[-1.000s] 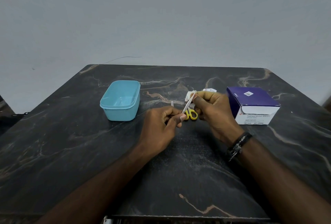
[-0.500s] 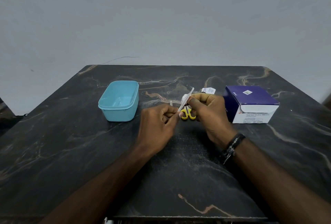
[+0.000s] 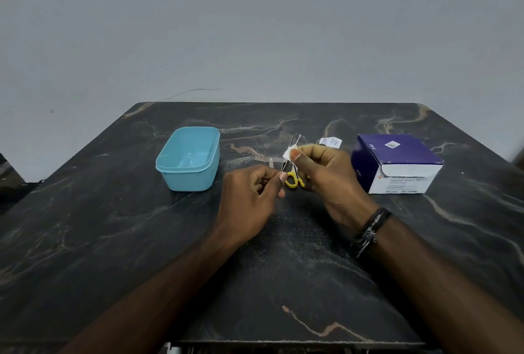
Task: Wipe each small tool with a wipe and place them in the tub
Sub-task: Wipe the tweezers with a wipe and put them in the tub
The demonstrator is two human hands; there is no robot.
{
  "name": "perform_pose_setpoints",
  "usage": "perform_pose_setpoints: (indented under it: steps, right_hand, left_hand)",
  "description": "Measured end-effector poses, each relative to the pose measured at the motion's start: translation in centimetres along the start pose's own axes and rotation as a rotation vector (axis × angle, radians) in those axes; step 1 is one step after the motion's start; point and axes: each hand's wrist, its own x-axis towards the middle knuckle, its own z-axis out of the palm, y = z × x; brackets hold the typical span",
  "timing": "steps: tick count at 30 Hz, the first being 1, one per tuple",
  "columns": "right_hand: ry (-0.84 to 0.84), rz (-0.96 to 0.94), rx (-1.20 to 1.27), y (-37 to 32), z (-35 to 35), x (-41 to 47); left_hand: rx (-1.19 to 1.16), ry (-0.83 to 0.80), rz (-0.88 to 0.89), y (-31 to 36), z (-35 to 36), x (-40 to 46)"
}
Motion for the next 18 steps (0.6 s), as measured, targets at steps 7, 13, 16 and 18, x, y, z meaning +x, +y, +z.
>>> perform_pose_setpoints:
  steps: [7, 13, 16, 18]
  right_hand:
    - [0.104, -0.028, 0.057, -0.3, -0.8, 0.5]
    - [0.251, -0.007, 0.157, -0.5, -1.6, 1.1]
    - [0.216, -0.009, 0.101, -0.3, -1.3, 0.9]
    - [0.188, -0.013, 0.088, -0.1, -1.0, 0.8]
  left_hand:
    - [-0.02, -0.032, -0.037, 0.2, 0.2, 0.0]
    - [-0.057, -0.014, -0.057, -0.1, 0.1, 0.2]
    - [-0.082, -0.012, -0.072, -0.1, 0.1, 0.2]
    - [-0.09, -0.013, -0.071, -0.2, 0.2, 0.2]
